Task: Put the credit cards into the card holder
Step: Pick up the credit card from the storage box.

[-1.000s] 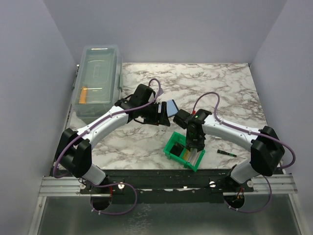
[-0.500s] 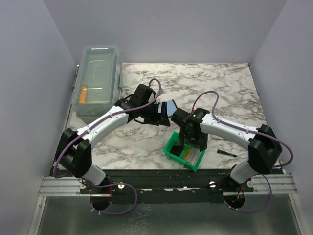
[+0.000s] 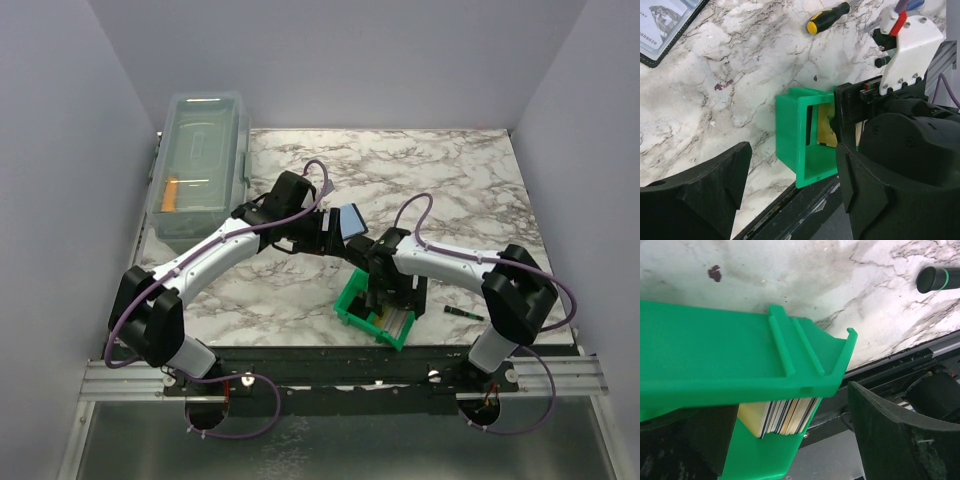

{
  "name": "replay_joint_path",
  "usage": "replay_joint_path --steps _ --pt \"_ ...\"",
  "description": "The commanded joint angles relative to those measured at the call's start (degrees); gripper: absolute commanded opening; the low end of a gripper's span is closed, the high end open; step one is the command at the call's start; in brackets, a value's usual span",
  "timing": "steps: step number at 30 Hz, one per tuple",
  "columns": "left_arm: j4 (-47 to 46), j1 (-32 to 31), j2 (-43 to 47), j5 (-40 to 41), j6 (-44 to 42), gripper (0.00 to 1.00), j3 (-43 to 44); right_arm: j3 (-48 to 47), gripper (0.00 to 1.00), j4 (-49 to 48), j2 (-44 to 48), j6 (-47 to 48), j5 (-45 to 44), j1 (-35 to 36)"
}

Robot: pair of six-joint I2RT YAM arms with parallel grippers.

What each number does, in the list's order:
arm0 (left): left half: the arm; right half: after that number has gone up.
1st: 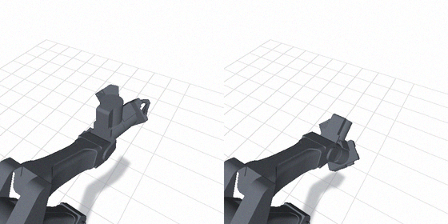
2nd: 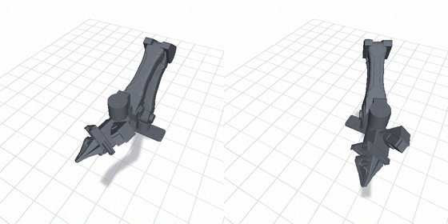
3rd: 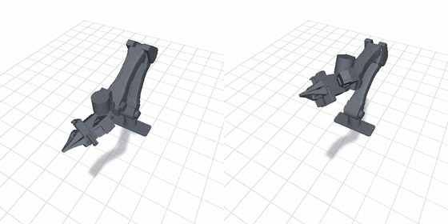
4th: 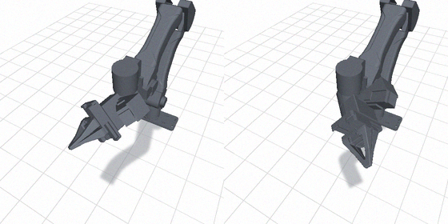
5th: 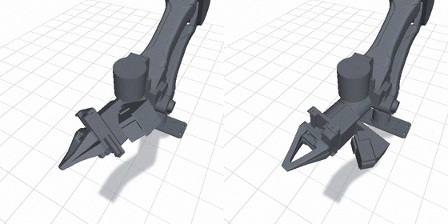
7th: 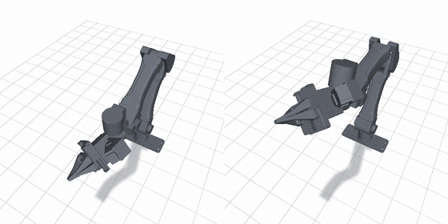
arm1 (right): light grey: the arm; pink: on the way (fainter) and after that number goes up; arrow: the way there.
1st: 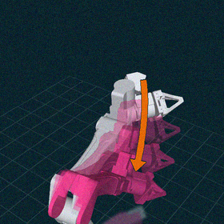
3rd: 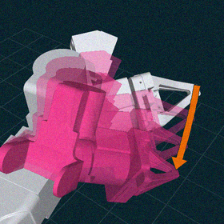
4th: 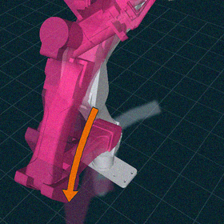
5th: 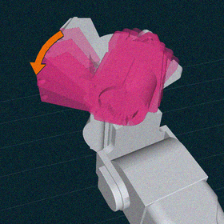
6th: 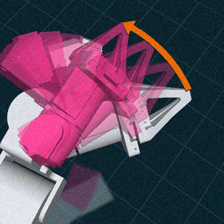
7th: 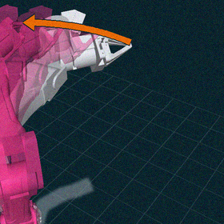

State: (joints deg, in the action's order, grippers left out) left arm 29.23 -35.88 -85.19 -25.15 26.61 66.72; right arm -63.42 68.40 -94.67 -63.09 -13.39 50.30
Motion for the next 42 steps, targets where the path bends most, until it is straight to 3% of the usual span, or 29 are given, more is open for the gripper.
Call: replay_joint_path --steps 1,14,26,34,42 --pt "-0.3 -0.2 2.2 -1.0 -1.3 0.75 -0.5 1.3 0.88 1.4 -1.7 -1.4 -2.9 0.4" --pt "-0.1 -0.2 1.9 -1.0 -1.1 0.75 0.5 -1.3 0.62 6.8 2.5 -0.2 -3.9 0.4" --pt "0.2 -0.2 2.0 -1.0 -1.2 0.75 0.3 0.7 0.40 1.9 2.4 0.3 -2.3 0.4" --pt "0.5 -0.2 2.4 -1.0 -1.3 0.75 0.3 -0.8 0.14 2.5 1.1 1.1 -3.4 0.4" --pt "0.6 -0.2 2.9 -0.7 -1.4 0.75 0.3 -0.9 0.00 0.8 2.4 1.6 -3.9 0.4"
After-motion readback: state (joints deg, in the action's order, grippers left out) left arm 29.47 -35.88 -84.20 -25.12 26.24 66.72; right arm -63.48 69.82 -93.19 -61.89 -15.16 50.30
